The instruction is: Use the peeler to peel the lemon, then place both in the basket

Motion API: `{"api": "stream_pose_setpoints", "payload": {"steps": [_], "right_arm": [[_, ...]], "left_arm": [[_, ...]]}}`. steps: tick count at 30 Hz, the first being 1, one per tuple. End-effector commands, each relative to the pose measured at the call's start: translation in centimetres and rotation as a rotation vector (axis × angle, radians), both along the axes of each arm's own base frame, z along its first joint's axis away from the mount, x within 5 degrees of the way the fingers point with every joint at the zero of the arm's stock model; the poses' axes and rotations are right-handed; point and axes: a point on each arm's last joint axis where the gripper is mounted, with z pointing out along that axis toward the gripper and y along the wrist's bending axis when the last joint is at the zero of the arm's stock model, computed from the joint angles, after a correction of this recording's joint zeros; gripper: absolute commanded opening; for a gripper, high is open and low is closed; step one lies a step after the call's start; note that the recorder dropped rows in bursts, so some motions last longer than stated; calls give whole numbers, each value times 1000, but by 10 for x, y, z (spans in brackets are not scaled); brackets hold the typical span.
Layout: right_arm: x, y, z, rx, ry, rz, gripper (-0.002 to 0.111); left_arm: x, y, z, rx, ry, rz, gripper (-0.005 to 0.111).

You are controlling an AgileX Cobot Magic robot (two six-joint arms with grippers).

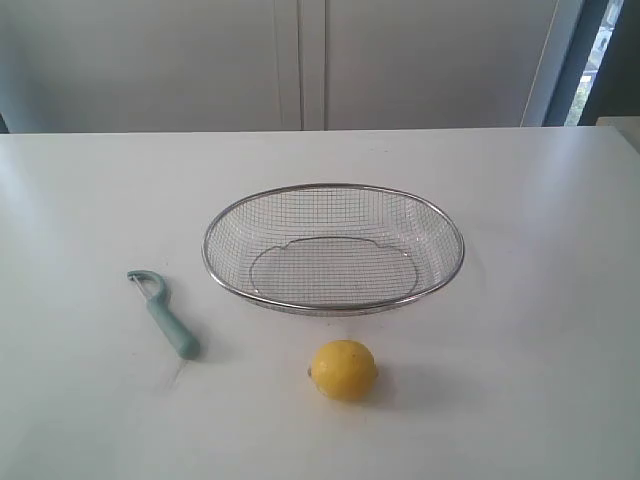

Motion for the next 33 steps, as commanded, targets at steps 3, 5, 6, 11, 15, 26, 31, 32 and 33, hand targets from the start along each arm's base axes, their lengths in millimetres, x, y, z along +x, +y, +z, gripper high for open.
{"api": "stream_pose_setpoints", "payload": {"steps": [3,5,6,11,15,26,31,32,33], "right_arm": [[0,0,0,-10,-18,6,1],[0,0,0,-10,-18,6,1],[0,0,0,-10,-18,6,1],[2,1,9,1,-119,16,1],[2,3,29,27,-330,36,1],[1,4,39,46,-448,47,1],[-4,5,56,75,-633,64,1],[-6,5,60,104,-686,67,1],[-8,5,65,147,-741,73,1]], "left_arm": [[0,0,0,-8,-4,4,0],[0,0,0,-8,-4,4,0],[0,0,0,-8,-4,4,0],[0,0,0,-8,-4,4,0],[0,0,0,-8,-4,4,0],[0,0,0,-8,-4,4,0],[0,0,0,-8,-4,4,0],[0,0,0,-8,-4,4,0],[0,0,0,-8,-4,4,0]]}}
